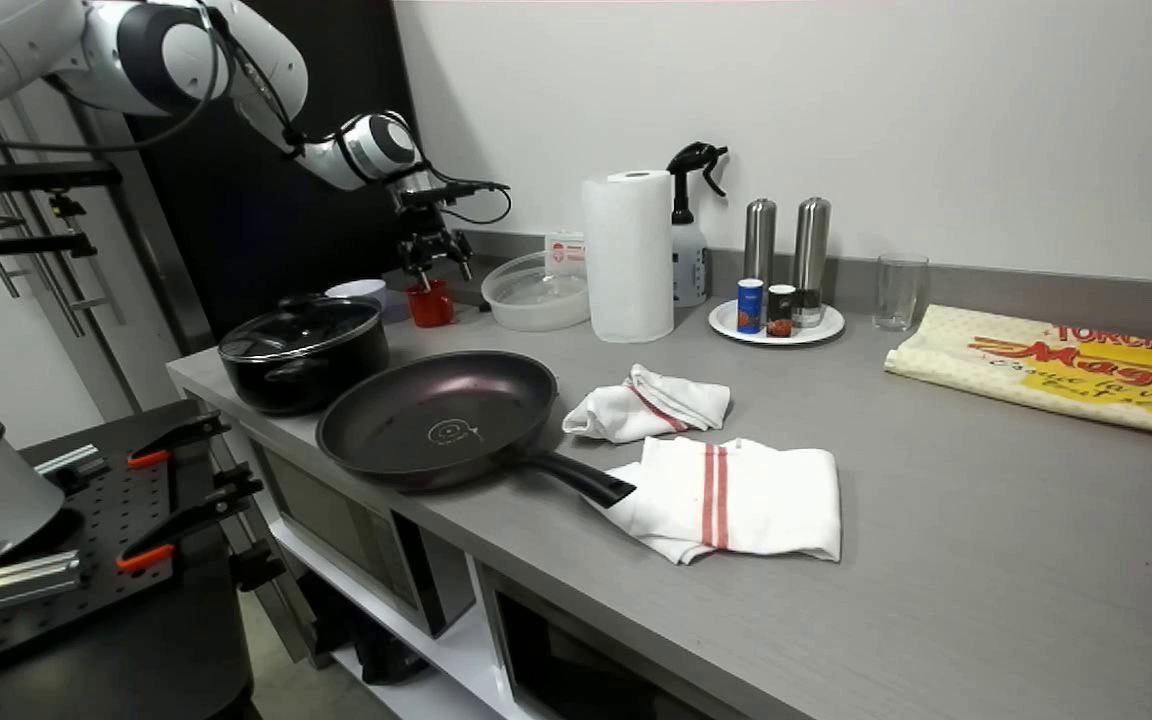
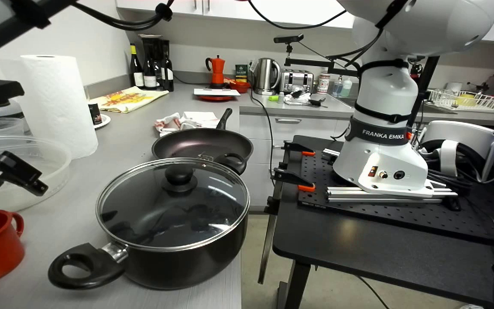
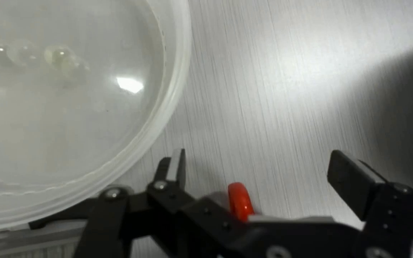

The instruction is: Move the red cup to the right

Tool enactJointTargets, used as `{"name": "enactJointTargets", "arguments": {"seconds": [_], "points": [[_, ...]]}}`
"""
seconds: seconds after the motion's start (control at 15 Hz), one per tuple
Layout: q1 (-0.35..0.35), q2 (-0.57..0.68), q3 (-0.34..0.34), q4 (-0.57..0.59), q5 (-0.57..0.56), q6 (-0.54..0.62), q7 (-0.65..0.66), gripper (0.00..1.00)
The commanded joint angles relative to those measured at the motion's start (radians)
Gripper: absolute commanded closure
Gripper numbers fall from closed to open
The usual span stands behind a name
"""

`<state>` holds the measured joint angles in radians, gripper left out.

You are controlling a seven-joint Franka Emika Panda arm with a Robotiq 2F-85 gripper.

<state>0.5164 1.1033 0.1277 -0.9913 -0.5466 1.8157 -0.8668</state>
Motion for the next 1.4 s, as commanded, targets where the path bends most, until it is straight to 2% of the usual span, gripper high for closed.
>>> {"name": "enactJointTargets", "arguments": {"seconds": [0.0,0.13,0.2,0.93,1.33], "points": [[-0.018,0.026,0.012,0.068,0.051,-0.039,-0.078,0.00],[-0.027,0.020,0.013,0.057,0.054,-0.030,-0.077,0.00],[-0.020,0.000,0.001,0.014,0.037,0.000,-0.048,0.00],[-0.023,0.000,0.000,0.010,0.037,0.001,-0.049,0.00],[-0.052,-0.004,0.017,-0.007,0.040,0.037,-0.140,0.00]]}}
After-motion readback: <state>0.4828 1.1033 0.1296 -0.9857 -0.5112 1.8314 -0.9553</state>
